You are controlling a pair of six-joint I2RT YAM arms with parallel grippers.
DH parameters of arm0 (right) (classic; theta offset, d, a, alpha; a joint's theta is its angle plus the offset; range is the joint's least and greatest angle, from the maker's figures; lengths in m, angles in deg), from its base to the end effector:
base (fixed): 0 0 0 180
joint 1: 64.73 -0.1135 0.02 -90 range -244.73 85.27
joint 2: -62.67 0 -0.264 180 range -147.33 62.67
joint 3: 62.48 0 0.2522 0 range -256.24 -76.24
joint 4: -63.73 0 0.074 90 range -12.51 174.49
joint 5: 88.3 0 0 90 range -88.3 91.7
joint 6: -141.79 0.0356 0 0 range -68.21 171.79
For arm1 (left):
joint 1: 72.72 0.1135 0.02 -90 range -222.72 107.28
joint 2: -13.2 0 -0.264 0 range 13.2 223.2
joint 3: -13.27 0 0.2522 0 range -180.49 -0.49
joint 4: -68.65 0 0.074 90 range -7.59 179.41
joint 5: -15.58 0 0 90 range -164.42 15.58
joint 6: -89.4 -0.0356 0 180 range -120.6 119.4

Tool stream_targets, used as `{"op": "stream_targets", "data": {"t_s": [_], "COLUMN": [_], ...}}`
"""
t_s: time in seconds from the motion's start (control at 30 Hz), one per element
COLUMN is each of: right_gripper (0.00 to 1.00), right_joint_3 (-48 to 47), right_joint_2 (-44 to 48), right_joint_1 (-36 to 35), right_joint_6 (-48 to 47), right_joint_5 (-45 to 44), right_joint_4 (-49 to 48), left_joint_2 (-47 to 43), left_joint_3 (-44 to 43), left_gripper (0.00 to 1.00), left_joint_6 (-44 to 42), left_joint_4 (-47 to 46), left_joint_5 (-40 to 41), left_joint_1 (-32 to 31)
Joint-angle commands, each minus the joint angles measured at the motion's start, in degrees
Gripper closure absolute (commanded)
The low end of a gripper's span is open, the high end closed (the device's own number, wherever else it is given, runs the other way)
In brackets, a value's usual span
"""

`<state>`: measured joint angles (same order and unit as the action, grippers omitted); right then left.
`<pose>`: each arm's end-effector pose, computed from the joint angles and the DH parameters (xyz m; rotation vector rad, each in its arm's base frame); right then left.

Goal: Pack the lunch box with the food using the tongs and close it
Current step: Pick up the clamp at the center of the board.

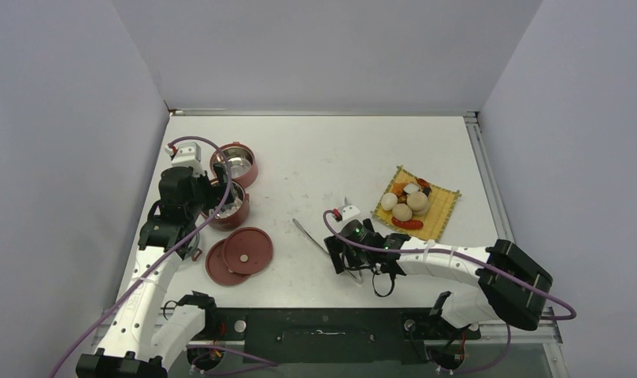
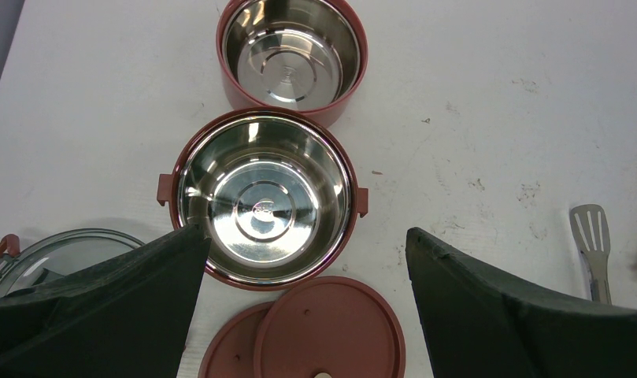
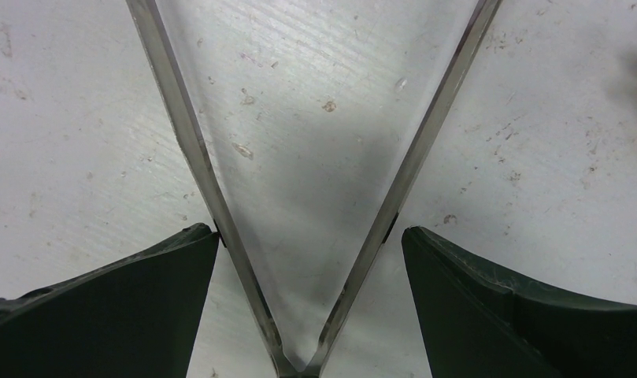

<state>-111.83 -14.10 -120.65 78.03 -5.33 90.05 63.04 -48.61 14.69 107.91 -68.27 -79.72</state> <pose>0.1426 0.2031 0.1662 -0.6043 2.4811 0.4311 0.1927 -0.0198 0.3178 -0.2146 2.0342 -0.1334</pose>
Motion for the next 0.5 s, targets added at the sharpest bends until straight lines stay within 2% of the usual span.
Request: {"op": "stream_targets", "data": {"t_s": [0.0,0.47], "right_gripper": [0.1,0.1], "right_joint_3": [-0.6,0.8], "right_joint_2": [-2.0,-6.9], "right_joint_1": [-0.7,-1.2], "right_joint_6": [1.2,2.0], "right_joint_5": [-4.4,-7.9], "right_joint_4": [-0.2,-7.5], "left_joint_2": [0.0,1.0], "left_joint_3": [0.1,0.0], "left_gripper": [0.04,0.04], "left_joint_6": [-0.6,-0.5], "left_joint_4": [-1.2,-1.2], "left_joint_5": [-0.5,-1.2], "left_joint_1": [0.3,0.3]}}
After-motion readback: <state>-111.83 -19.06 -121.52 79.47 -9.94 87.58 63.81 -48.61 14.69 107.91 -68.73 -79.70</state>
